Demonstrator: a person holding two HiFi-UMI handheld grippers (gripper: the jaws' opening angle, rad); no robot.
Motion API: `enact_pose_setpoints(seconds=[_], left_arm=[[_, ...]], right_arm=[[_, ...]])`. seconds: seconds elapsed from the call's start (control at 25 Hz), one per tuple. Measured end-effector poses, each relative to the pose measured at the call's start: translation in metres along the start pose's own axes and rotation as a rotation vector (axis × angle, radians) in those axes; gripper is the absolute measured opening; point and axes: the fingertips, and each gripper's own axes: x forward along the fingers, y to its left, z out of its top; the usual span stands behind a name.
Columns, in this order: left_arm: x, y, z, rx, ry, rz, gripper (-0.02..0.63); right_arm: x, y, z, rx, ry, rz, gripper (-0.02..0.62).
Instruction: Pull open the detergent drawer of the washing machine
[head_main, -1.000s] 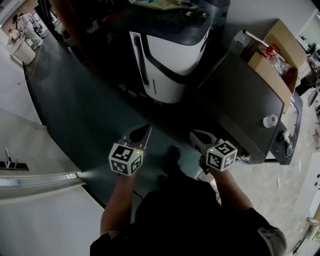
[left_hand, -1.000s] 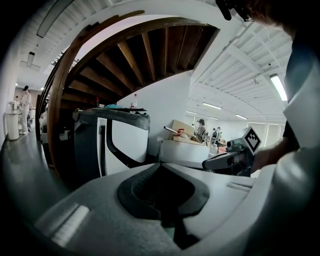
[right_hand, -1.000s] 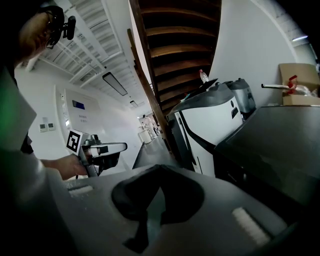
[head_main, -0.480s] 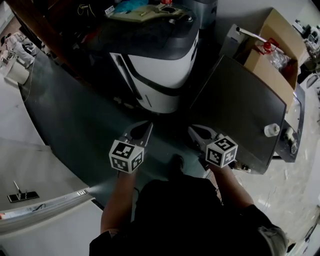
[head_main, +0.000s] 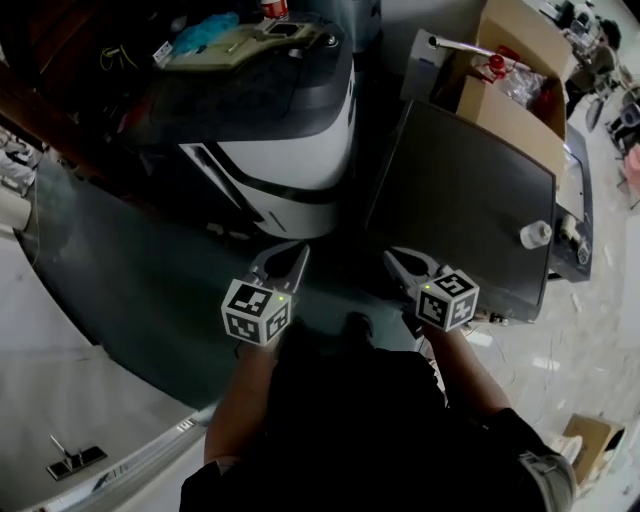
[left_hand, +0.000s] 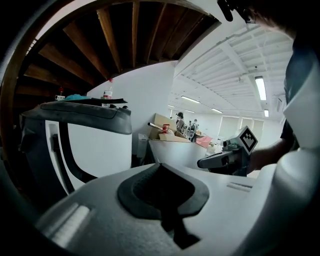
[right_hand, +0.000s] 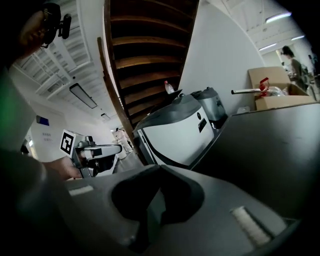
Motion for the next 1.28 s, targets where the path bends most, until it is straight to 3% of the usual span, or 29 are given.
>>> enact_pose_setpoints(seconds=[0.24,0.36,0.6,1.08,1.16,1.28], left_arm=[[-0.001,0.027,0.007,0.062,0.018,-0.176,0.011],[-0.005,0.041,0.008,0.089,0.027,-0.265,0.010],[0.006,0.050,-0.015,0.104,0.080,-0.416,0.011],[0.056,0.001,-0.049,0.147,0.198,-0.527,0.012],[0.066,-0.006,-0.061,0.152,0.229,-0.526,0.012],[0.077,-0.016,-0.076,0.146,0.265,-0.529,0.014]], right_arm=[[0.010,0.011,0.013,0.049,-0.099,-0.197,0.002],[0.017,0.036,0.015,0.093,-0.152,-0.260,0.002],[0.011,0.058,-0.017,0.129,-0.167,-0.414,0.002],[-0.062,0.010,-0.062,0.224,-0.191,-0.618,0.003],[-0.069,-0.002,-0.071,0.230,-0.186,-0.631,0.058],[-0.077,-0.019,-0.085,0.240,-0.172,-0.648,0.089]])
